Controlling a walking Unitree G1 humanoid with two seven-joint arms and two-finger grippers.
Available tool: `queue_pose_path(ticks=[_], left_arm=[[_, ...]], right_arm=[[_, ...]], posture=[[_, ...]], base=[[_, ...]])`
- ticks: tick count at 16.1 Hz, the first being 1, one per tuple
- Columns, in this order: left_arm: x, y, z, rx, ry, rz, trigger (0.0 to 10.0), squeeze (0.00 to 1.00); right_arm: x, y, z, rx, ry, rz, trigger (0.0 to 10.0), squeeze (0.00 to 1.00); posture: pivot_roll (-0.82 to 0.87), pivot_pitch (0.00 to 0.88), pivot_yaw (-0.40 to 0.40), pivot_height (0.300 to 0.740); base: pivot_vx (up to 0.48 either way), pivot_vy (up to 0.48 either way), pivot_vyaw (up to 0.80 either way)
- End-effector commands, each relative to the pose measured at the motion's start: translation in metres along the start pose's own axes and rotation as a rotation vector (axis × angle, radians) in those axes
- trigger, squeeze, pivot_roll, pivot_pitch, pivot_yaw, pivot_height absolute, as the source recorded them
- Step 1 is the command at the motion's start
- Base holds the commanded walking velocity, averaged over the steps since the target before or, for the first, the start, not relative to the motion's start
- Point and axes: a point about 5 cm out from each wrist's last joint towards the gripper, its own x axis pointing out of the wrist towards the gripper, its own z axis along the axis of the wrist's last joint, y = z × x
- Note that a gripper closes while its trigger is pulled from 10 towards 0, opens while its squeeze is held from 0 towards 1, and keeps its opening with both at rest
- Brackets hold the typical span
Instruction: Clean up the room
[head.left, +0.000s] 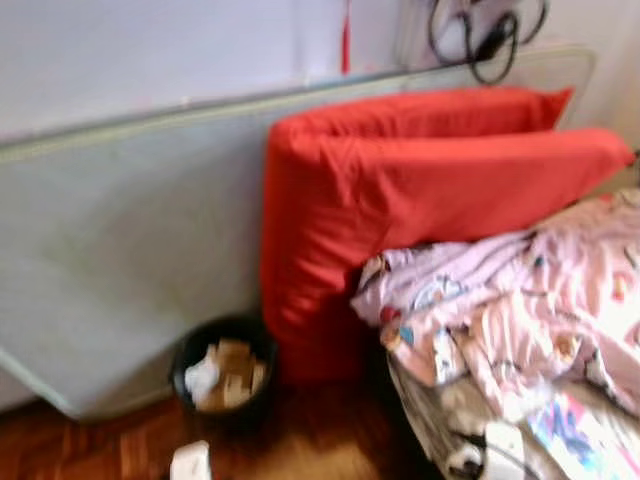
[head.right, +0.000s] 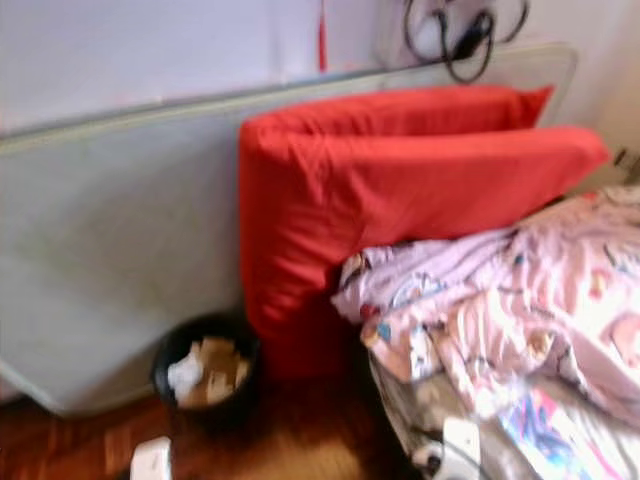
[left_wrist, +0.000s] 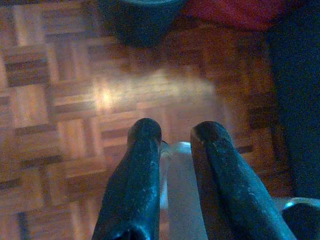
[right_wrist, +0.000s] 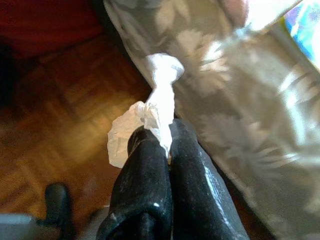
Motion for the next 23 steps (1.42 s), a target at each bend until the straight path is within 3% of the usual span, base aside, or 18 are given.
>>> queue_pose_path(ticks=[1,12,16,23], left_arm=[[0.0,0.007,0.004,0.006,0.0,0.017,10.0,0.0],[0.0,0.007,0.003,0.005,0.001,0.019,10.0,0.0],[0.001,0.006,0.005,0.015,-0.006,0.016,10.0,0.0],[0.001,0.006,0.007,0.014,-0.014,0.01,10.0,0.0]], right_arm=[[0.002,0.008,0.005,0.006,-0.01,0.022,10.0,0.0],[0.002,0.012,0.002,-0.003,0.003,0.049,10.0,0.0],[0.002,0.014,0.003,-0.025,0.0,0.059,10.0,0.0],[0.002,0.018,0.004,-0.032,-0.002,0.075,10.0,0.0]], posture=[[0.06,0.0,-0.022,0.74],[0.07,0.0,-0.023,0.74],[0.07,0.0,-0.022,0.74],[0.07,0.0,-0.02,0.74]], base=[[0.0,0.296,0.0],[0.0,0.293,0.0],[0.0,0.0,0.0],[0.0,0.0,0.74]])
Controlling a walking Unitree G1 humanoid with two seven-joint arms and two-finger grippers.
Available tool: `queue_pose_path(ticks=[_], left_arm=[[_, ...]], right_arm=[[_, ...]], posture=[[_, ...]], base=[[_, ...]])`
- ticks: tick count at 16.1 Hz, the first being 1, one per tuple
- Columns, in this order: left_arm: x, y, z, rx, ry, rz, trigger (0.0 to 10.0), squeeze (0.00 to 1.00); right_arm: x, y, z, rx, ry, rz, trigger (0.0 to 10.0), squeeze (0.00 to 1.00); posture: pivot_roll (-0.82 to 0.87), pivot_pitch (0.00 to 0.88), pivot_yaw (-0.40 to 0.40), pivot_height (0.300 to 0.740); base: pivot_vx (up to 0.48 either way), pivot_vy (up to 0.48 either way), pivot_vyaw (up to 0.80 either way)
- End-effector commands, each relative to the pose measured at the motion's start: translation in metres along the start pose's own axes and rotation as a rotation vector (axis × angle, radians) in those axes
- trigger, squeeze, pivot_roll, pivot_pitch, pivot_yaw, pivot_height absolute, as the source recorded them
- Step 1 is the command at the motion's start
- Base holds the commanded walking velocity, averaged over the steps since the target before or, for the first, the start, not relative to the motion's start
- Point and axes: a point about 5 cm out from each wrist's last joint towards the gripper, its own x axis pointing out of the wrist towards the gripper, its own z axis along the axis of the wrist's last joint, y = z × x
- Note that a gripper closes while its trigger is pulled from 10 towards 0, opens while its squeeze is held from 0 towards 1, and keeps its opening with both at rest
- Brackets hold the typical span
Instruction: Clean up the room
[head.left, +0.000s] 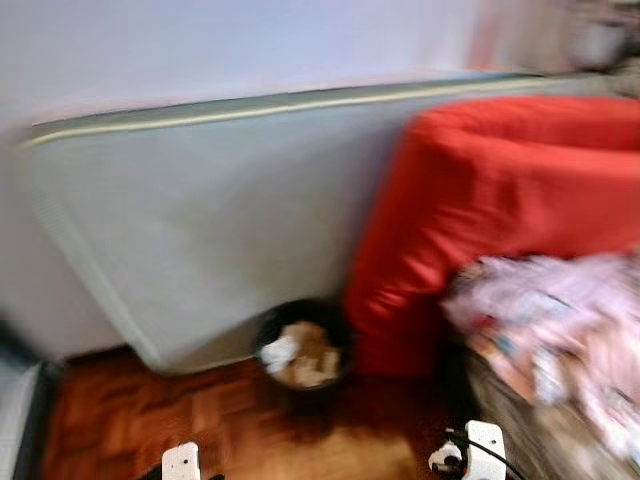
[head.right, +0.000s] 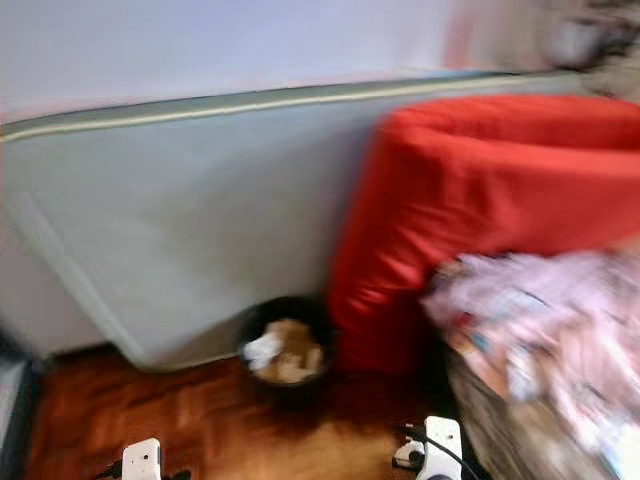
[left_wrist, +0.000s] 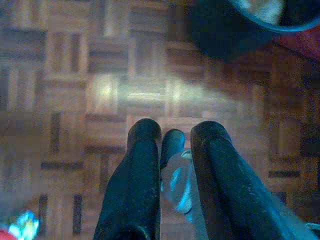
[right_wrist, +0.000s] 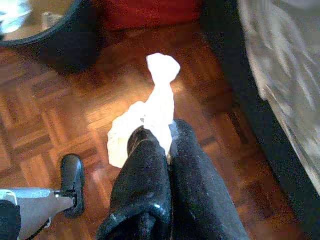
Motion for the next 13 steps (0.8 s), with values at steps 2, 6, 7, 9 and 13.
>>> queue_pose_path(ticks=[2,6,7,9,13], left_arm=[[-0.001,-0.0012,-0.0045,0.008,0.015,-0.005,10.0,0.0],[-0.0004,-0.0031,-0.0035,-0.011,0.012,-0.001,10.0,0.0],[-0.0003,-0.0035,-0.0032,-0.014,0.01,-0.001,10.0,0.0],[-0.0002,-0.0038,-0.0028,-0.019,0.007,0.001,10.0,0.0],[0.0003,-0.0041,-0.0011,-0.019,0.003,-0.003,10.0,0.0]], right_arm=[[0.0004,0.0016,0.0015,-0.012,-0.003,0.009,10.0,0.0],[0.0008,0.0014,0.0042,-0.013,-0.011,0.012,10.0,0.0],[0.0009,0.0012,0.0048,-0.013,-0.012,0.013,10.0,0.0],[0.001,0.0012,0.0056,-0.014,-0.014,0.015,10.0,0.0],[0.0013,0.0013,0.0077,0.01,-0.023,0.008,10.0,0.0]], posture=[[0.07,0.0,-0.022,0.74],[0.07,0.0,-0.027,0.74],[0.07,0.0,-0.027,0.74],[0.07,0.0,-0.028,0.74],[0.07,0.0,-0.023,0.74]], base=[[0.0,0.0,0.8],[0.0,0.0,0.8],[0.0,0.0,0.8],[0.0,0.0,0.8],[0.0,0.0,0.4]])
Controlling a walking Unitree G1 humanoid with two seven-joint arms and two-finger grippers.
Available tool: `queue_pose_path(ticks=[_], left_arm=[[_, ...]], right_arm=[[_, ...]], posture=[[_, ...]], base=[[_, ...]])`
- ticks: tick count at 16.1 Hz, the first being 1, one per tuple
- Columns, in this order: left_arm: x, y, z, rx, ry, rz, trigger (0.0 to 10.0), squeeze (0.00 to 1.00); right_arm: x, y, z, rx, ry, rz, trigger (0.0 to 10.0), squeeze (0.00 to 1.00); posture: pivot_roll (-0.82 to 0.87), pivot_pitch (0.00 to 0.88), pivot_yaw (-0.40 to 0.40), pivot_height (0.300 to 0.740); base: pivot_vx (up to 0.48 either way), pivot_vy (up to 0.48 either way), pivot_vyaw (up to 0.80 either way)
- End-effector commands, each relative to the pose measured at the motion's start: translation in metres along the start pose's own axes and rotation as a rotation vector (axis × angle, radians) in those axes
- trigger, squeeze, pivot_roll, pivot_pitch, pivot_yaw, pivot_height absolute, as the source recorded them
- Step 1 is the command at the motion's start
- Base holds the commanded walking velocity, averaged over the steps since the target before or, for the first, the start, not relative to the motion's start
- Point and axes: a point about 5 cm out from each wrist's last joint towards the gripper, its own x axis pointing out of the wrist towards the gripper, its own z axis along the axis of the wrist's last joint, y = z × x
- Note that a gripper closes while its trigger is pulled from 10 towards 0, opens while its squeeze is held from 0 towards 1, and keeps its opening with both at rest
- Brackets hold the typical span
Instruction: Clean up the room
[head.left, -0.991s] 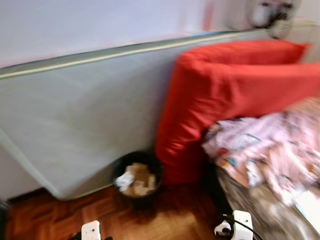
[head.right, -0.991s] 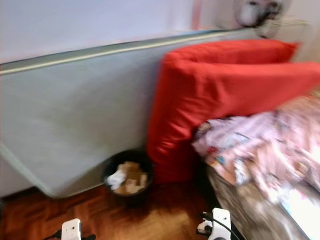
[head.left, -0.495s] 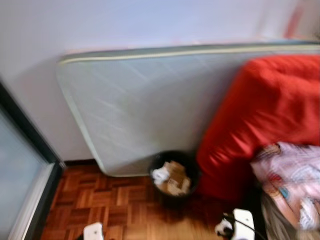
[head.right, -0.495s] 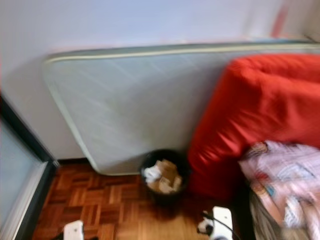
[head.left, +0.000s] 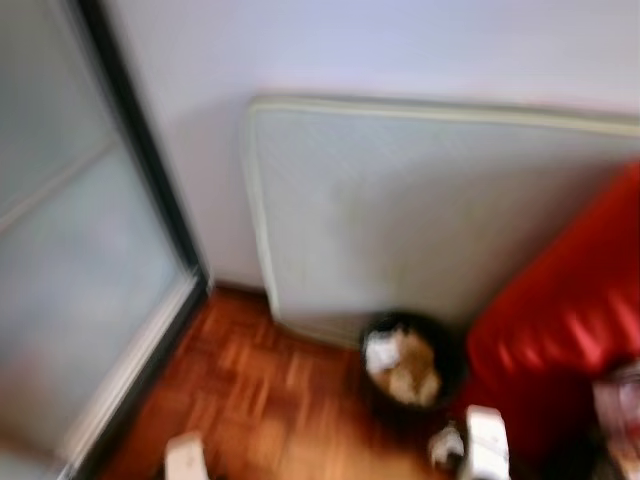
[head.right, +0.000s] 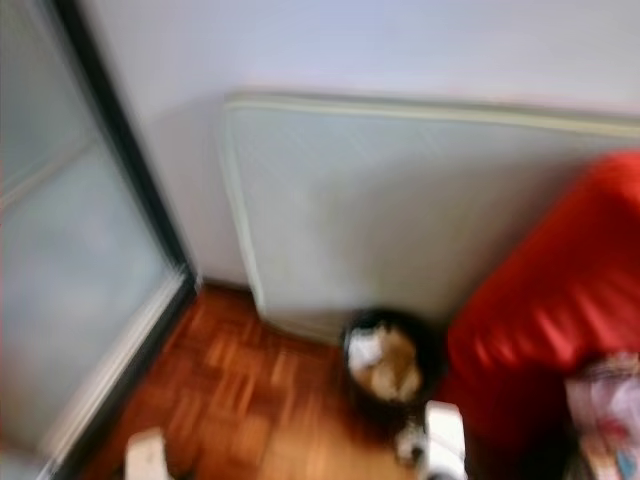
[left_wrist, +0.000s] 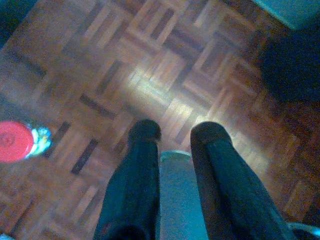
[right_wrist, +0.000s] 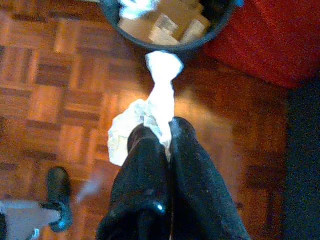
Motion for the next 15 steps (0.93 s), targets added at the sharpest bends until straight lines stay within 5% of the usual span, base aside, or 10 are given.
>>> queue_pose_path(ticks=[1,9,15], left_arm=[[-0.0003,-0.0004,-0.002,-0.003,0.01,-0.004,10.0,0.0],[-0.0006,0.0005,-0.0017,-0.006,0.002,-0.005,10.0,0.0],[-0.0003,-0.0002,-0.0006,-0.011,-0.003,-0.003,10.0,0.0]], right_arm=[[-0.0007,-0.0024,-0.0021,0.028,0.002,-0.015,10.0,0.0],[-0.0022,-0.0066,-0.0073,0.036,0.024,-0.028,10.0,0.0],[-0.001,-0.0034,-0.0024,0.029,-0.001,-0.017,10.0,0.0]], posture=[[0.06,0.0,-0.019,0.74],[0.07,0.0,-0.019,0.74],[0.07,0.0,-0.022,0.74]], base=[[0.0,0.0,0.0],[0.293,0.0,0.0],[0.362,0.0,-0.39]])
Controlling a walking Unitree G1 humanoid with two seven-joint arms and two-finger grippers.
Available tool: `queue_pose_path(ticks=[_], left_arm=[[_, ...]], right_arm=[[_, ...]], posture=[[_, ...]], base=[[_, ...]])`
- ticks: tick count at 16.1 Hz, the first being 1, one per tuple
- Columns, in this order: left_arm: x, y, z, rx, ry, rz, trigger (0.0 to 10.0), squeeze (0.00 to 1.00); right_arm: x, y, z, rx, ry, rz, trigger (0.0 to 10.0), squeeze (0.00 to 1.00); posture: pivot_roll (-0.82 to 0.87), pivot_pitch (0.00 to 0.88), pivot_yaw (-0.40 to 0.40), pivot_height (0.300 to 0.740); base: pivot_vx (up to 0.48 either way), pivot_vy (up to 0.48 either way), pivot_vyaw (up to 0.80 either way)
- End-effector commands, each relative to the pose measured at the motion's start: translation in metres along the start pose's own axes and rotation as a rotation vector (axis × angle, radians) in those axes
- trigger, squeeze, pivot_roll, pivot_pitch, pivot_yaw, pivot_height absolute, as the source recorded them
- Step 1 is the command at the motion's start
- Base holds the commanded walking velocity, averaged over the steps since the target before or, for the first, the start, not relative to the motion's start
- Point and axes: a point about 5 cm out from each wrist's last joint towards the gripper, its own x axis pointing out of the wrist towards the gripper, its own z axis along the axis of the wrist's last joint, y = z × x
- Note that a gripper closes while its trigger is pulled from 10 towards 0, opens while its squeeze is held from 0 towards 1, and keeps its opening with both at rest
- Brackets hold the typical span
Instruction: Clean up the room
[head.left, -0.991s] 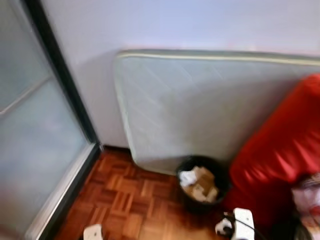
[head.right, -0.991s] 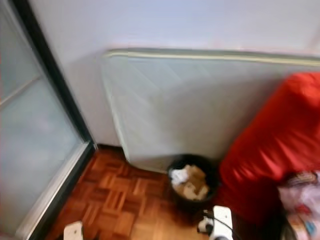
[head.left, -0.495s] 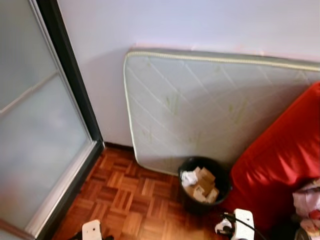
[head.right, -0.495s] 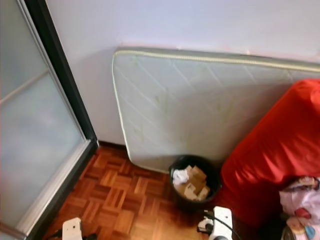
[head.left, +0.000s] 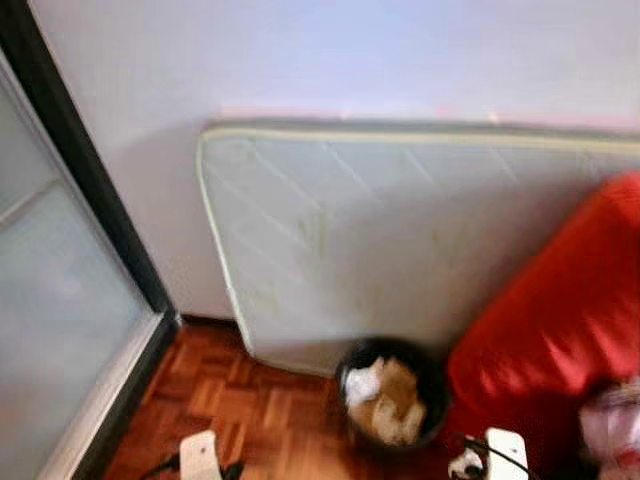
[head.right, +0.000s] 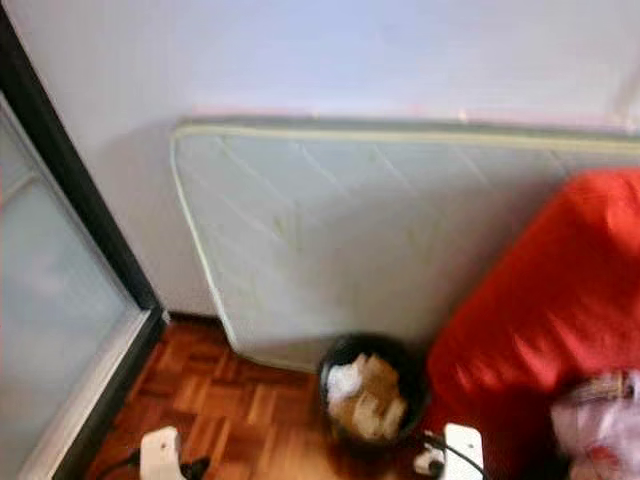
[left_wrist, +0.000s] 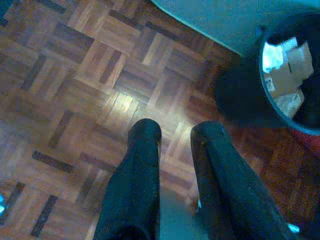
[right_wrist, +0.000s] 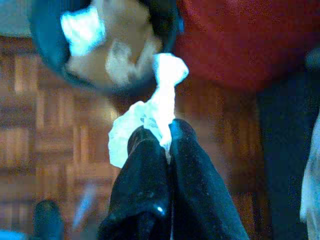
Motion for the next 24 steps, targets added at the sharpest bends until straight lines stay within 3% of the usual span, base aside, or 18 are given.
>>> queue_pose_path(ticks=[1,10,14,15,20,24], left_arm=[[-0.003,0.016,-0.002,0.001,0.008,0.048,10.0,0.0],[-0.003,0.016,-0.001,0.008,0.003,0.055,10.0,0.0],[0.001,0.013,0.018,0.021,-0.091,0.035,10.0,0.0],[0.003,0.008,0.032,0.034,-0.168,0.016,10.0,0.0],[-0.001,0.005,0.079,0.049,-0.463,-0.007,10.0,0.0],[-0.021,-0.004,0.121,0.091,-0.738,-0.026,10.0,0.0]], right_arm=[[0.003,0.014,0.007,0.006,-0.026,0.037,10.0,0.0],[0.004,0.019,0.012,-0.023,-0.041,0.07,10.0,0.0],[0.006,0.035,0.038,-0.059,-0.142,0.171,10.0,0.0],[0.007,0.046,0.057,-0.08,-0.224,0.226,10.0,0.0],[0.001,0.06,0.102,-0.068,-0.435,0.316,10.0,0.0],[-0.003,0.061,0.115,-0.037,-0.525,0.343,10.0,0.0]], posture=[[0.07,0.0,-0.021,0.74],[0.07,0.0,-0.027,0.74],[0.08,0.0,-0.028,0.74],[0.08,0.0,-0.025,0.74],[0.08,0.0,-0.023,0.74],[0.08,0.0,-0.021,0.74]], base=[[0.364,0.0,0.0],[0.318,0.0,0.0],[0.0,0.0,0.0],[0.0,0.0,0.0],[0.0,0.0,0.0],[0.0,0.0,0.0]])
